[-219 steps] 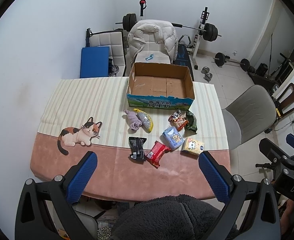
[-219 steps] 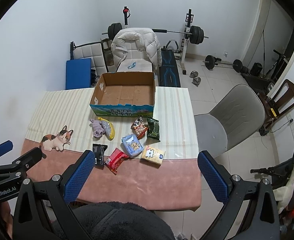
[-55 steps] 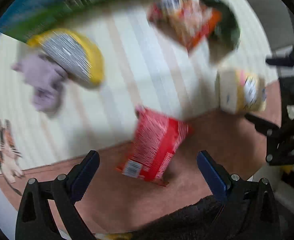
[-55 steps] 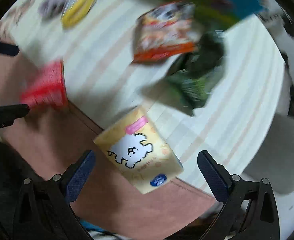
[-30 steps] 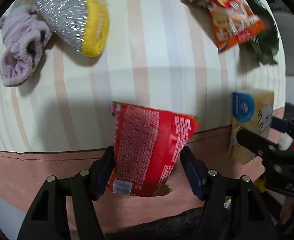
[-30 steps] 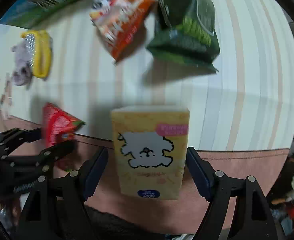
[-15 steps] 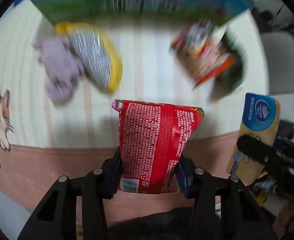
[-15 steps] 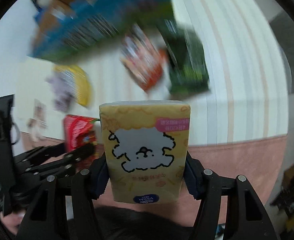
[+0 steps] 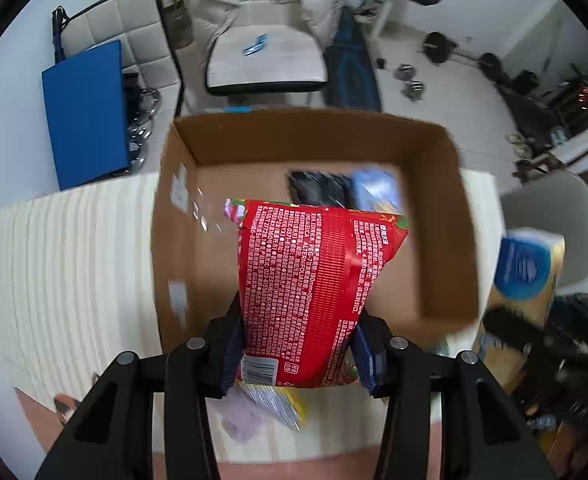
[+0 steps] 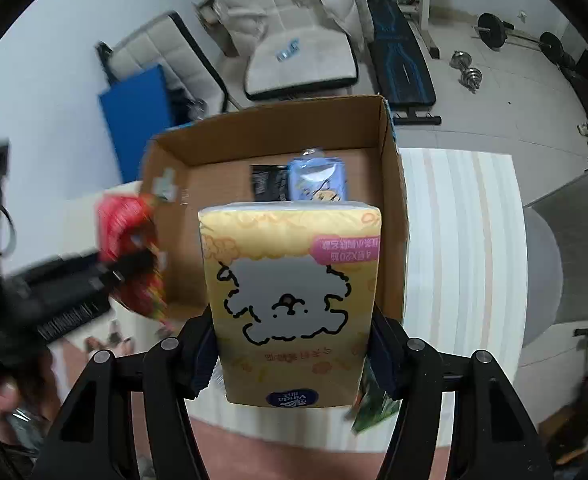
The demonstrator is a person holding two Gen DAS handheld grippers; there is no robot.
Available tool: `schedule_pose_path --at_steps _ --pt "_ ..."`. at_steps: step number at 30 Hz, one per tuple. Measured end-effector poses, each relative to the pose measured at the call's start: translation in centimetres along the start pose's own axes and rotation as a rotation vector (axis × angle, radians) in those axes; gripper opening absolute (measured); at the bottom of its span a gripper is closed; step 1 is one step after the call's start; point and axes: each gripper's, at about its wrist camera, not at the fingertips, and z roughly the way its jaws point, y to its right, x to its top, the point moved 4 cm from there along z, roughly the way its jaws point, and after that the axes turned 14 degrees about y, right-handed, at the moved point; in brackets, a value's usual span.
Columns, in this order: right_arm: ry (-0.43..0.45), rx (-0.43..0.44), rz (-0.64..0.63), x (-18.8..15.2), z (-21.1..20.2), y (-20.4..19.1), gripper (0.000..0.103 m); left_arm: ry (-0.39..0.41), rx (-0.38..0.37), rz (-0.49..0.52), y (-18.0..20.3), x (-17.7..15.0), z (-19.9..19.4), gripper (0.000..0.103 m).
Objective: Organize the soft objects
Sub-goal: 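Carry both items into the box and release them beside the other packs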
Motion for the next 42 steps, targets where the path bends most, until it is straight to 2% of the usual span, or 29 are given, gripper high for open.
schedule_pose_path --at_steps 2,6,10,18,23,26,29,31,32,34,35,38,39,42 --pt "-0.047 -0.034 -0.014 0.6 3.2 0.0 0.065 -0.039 0.014 -0.008 -0.7 1.3 3.4 0.044" --pt "-0.138 -0.064 0.011 0.7 9.1 0.1 0.065 -0.121 0.046 -0.028 -1.7 1.9 6.6 0.044" --pt "-0.202 -0.075 0.033 0.4 12.5 0.3 0.065 -0.178 0.071 -0.022 -2.0 3.3 10.3 0.044" --pt "-0.277 -0.093 0.027 -1.4 14.9 1.3 0.065 -0.236 0.066 -0.072 -2.6 4.2 14.9 0.044" --pt "-0.346 -0.109 0.01 -2.3 15.9 1.7 0.066 -0.29 0.023 -0.119 -2.8 4.2 16.3 0.045" --pt "-0.365 -0.091 0.031 -2.5 15.9 1.8 0.07 -0.276 0.016 -0.108 -2.5 4.5 15.3 0.046" --pt "-0.347 -0.076 0.036 -2.0 14.8 1.6 0.08 -0.25 -0.003 -0.097 -2.3 4.7 14.7 0.052" --pt "-0.331 -0.092 0.02 -1.5 14.7 1.5 0.096 -0.231 -0.009 -0.083 -2.1 4.7 13.7 0.052" --pt "-0.318 -0.094 0.014 -1.3 14.3 1.4 0.097 -0.218 -0.011 -0.076 -2.0 4.5 12.8 0.055" --pt "-0.296 -0.083 0.013 -0.9 13.4 1.3 0.098 -0.193 -0.017 -0.069 -1.9 4.2 11.7 0.087" --pt "-0.289 -0.079 0.021 -0.6 13.0 1.5 0.101 -0.177 -0.016 -0.064 -1.9 4.1 11.3 0.092" --pt "-0.237 -0.076 0.026 -0.4 11.6 1.6 0.103 -0.132 0.012 -0.03 -1.8 3.0 9.2 0.094" --pt "-0.216 -0.083 0.018 -0.4 10.9 1.7 0.103 -0.125 0.011 -0.022 -1.8 2.6 9.0 0.098" --pt "-0.166 -0.098 -0.013 -0.2 9.6 1.6 0.103 -0.101 0.008 -0.019 -1.8 1.2 7.3 0.1"
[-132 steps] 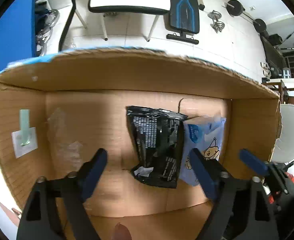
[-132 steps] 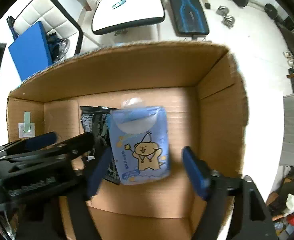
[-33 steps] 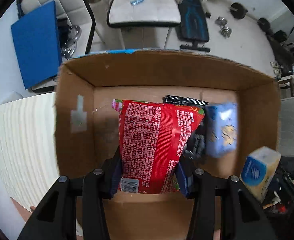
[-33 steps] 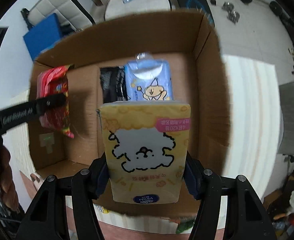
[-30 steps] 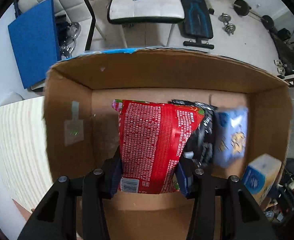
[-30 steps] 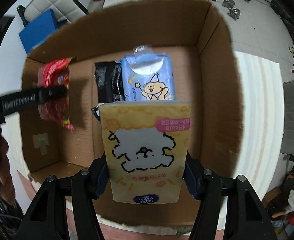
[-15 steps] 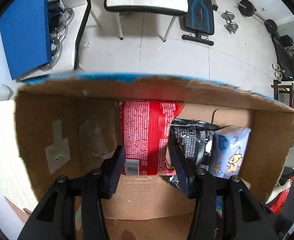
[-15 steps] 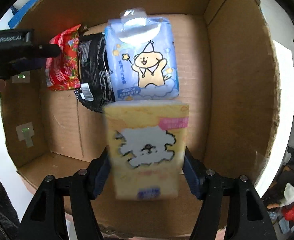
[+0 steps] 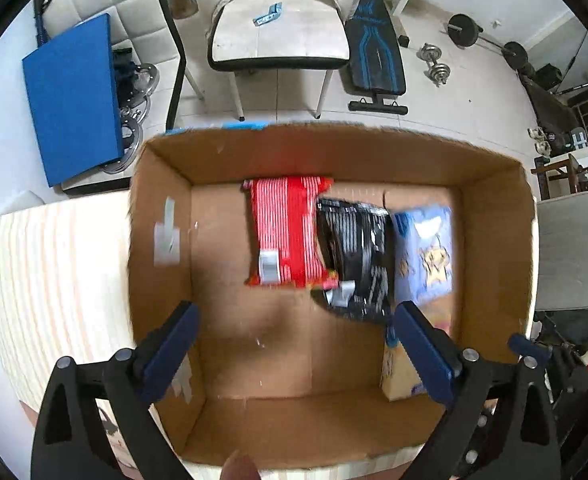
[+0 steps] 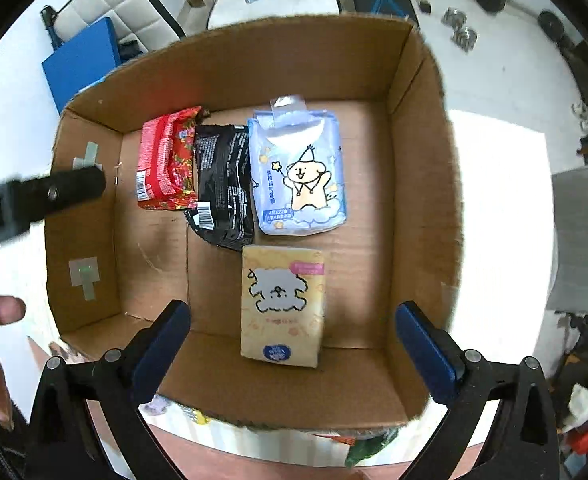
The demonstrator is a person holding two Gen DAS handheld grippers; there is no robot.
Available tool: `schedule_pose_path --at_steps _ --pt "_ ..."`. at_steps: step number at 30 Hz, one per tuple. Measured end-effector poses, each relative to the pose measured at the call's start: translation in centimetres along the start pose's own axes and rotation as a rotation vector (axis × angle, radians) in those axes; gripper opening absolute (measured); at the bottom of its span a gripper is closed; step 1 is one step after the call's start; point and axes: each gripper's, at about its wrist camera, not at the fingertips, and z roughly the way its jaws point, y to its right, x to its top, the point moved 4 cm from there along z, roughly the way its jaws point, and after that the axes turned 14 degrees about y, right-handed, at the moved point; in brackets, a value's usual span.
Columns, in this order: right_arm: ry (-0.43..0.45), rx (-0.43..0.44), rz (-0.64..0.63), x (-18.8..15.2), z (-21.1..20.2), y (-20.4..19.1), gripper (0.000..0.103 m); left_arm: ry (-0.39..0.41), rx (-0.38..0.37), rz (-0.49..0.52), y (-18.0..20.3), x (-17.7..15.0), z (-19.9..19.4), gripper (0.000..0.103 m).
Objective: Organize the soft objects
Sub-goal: 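Carry both items into the box and release them beside the other packs, then grasp the orange panda bag with the left gripper while the right grasps the green bag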
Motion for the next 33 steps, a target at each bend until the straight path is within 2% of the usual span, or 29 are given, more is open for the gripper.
schedule_pose_path --at_steps 6,11,15,17,19,21,23,24,26,32,33 --pt "0.065 0.027 -0.009 -1.7 -2.4 -0.7 0.103 0.037 -0.031 -0.03 0.4 -2.9 -3.5 0.1" --pt "0.125 0.102 0.003 -3.2 -5.7 -1.4 0.103 0.097 -0.028 -0.034 1.4 -5.4 -6.9 0.1" --pt "0.166 0.141 0.029 -5.4 -8.4 0.0 0.103 0.152 -0.001 -0.058 1.9 -8.8 -9.2 0.1" --pt "0.167 0.127 0.041 -7.3 -9.0 1.7 0.103 0.159 0.003 -0.062 2.2 -11.3 -9.3 0.1" --pt "0.158 0.112 0.063 -9.6 -8.6 3.8 0.103 0.133 -0.018 -0.07 2.4 -13.6 -8.4 0.1" --pt "0.12 0.094 0.104 -11.6 -7.0 6.0 0.103 0.04 -0.064 -0.104 3.1 -16.4 -5.8 0.099" --pt "0.061 0.092 0.153 -13.4 -4.6 7.9 0.099 -0.053 -0.123 -0.158 3.9 -18.5 -3.0 0.099" --pt "0.03 0.093 0.177 -14.4 -3.0 8.9 0.09 -0.08 -0.134 -0.168 4.3 -19.1 -1.9 0.097" --pt "-0.011 0.089 0.212 -15.5 -0.7 10.2 0.083 -0.13 -0.145 -0.181 5.3 -20.1 0.4 0.093" --pt "-0.089 0.194 0.315 -17.4 4.8 11.9 0.082 -0.236 -0.17 -0.202 7.9 -21.3 5.2 0.091" --pt "-0.102 0.218 0.334 -17.6 5.5 12.0 0.07 -0.246 -0.173 -0.201 8.1 -21.4 5.7 0.091"
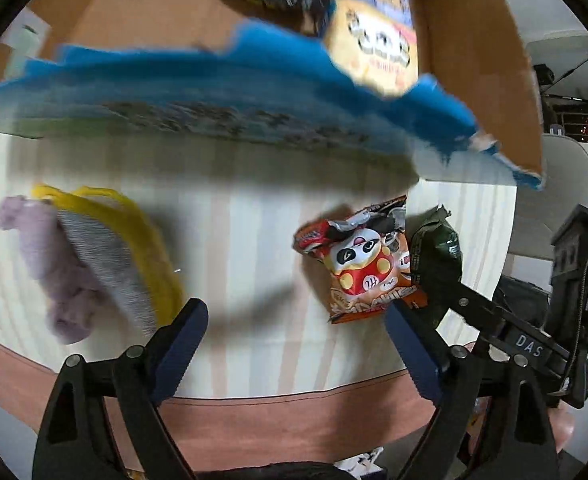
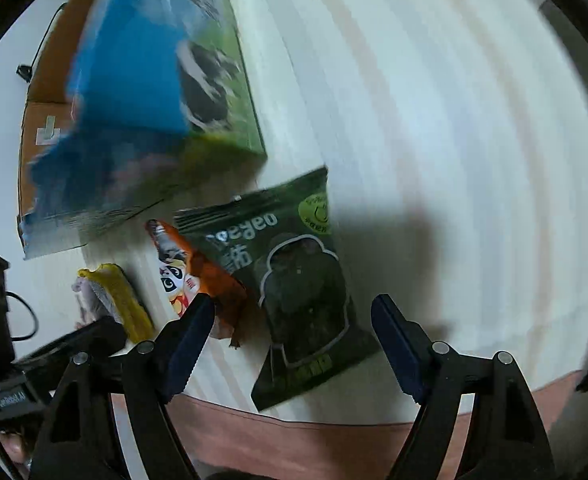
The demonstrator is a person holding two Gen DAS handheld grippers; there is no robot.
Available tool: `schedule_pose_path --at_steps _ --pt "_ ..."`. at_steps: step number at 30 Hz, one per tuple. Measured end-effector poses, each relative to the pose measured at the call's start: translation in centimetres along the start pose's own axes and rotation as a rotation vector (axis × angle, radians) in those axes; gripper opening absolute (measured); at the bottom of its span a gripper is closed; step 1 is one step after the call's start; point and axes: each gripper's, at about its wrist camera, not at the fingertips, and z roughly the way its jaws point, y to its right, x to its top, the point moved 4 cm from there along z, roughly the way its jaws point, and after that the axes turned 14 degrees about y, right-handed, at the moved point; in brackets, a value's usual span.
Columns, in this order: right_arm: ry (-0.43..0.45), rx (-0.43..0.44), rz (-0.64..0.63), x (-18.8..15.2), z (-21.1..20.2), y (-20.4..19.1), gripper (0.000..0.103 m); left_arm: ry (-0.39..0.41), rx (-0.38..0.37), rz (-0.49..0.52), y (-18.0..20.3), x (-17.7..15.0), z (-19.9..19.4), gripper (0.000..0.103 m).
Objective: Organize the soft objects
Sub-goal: 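Grasp the orange panda bag with the left gripper while the right grasps the green bag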
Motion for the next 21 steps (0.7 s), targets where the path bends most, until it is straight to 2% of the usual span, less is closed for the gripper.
schedule_pose_path --at_steps 1,3,5,7,10,14,19,21 --pt "-0.004 0.013 0.007 -0.1 0.3 0.1 0.048 -0.011 -0.001 -0.002 0.2 -0.1 0.5 0.091" --pt "-0.004 0.005 0.001 -0.5 0.3 0.4 0.039 -0.027 0.0 -0.011 0.6 0.0 1.5 0.091" --pt "0.016 -0.048 -0.022 -0.8 -0.5 0.9 0.038 -0.042 -0.005 -0.015 1.1 -0.1 2.4 0.091" --pt "0.058 -0.126 -0.073 -1.1 -1.7 1.4 0.038 -0.025 0.006 -0.022 1.6 -0.1 2.7 0.091" --pt "0.083 -0.196 -0.103 -1.7 -2.9 2.2 0.038 -0.011 0.008 -0.021 2.5 -0.3 3.4 0.091" --pt "0.086 -0.232 -0.128 -2.2 -3.2 2.5 0.038 -0.052 0.011 0.018 4.2 -1.4 5.1 0.091" --pt "0.061 -0.218 -0.11 -2.9 -2.1 2.6 0.04 -0.06 0.011 -0.021 4.9 -2.1 6.6 0.091" --pt "0.06 -0.225 -0.115 -2.9 -1.9 2.7 0.04 -0.051 0.03 -0.016 5.1 -2.3 7.2 0.087"
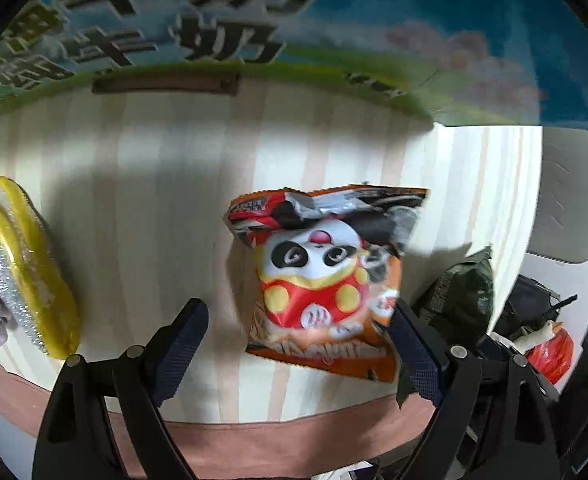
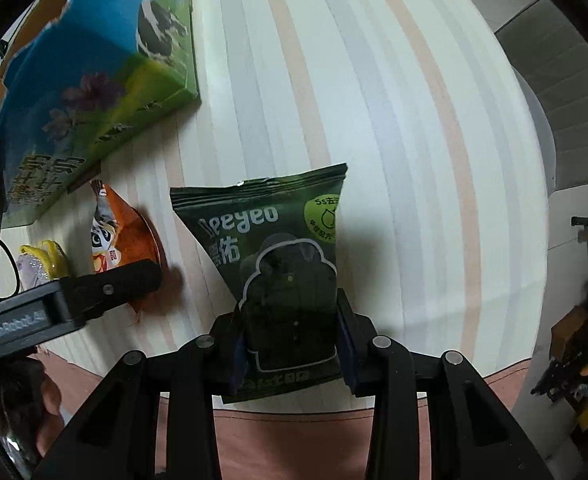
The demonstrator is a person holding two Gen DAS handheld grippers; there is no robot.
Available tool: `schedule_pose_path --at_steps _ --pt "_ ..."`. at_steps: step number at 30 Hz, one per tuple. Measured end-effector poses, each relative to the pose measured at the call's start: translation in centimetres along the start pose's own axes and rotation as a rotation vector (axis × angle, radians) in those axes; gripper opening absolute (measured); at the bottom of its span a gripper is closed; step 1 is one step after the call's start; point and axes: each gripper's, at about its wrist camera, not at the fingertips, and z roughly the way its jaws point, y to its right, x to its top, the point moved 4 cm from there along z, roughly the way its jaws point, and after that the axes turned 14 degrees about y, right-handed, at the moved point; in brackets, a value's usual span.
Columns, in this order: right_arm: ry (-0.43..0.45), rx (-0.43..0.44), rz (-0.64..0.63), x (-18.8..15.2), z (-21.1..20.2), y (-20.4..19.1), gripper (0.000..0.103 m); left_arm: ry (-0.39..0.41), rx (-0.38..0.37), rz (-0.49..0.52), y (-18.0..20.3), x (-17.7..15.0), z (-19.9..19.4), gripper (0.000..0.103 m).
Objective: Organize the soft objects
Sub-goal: 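Grasp the orange panda bag with the left gripper while the right grasps the green bag, then carry both bags into the box and open both grippers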
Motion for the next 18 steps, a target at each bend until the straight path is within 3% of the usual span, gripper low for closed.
schedule_pose_path --at_steps 2,4,6,12,18 --pt "-0.007 -0.012 -0.007 -0.1 0.5 -0.5 0.041 0.038 0.051 0.049 0.6 0.0 -0.2 0.078" --pt "-0.013 -0.022 -0.017 -0.2 1.0 -0.8 0.041 0.071 0.091 0.085 1.0 -0.1 -0.5 0.056" --pt "-0.016 -0.033 -0.032 -0.4 1.5 -0.9 0.041 0.091 0.113 0.107 0.9 -0.4 -0.7 0.047" --pt "-0.009 -0.019 -0.049 -1.2 2.1 -2.5 0.037 0.097 0.125 0.089 -1.0 -2.5 -1.7 0.043" --pt "0.058 0.098 -0.098 -1.2 -3.9 -5.5 0.036 0.161 0.057 0.103 -0.8 -4.6 -7.4 0.043"
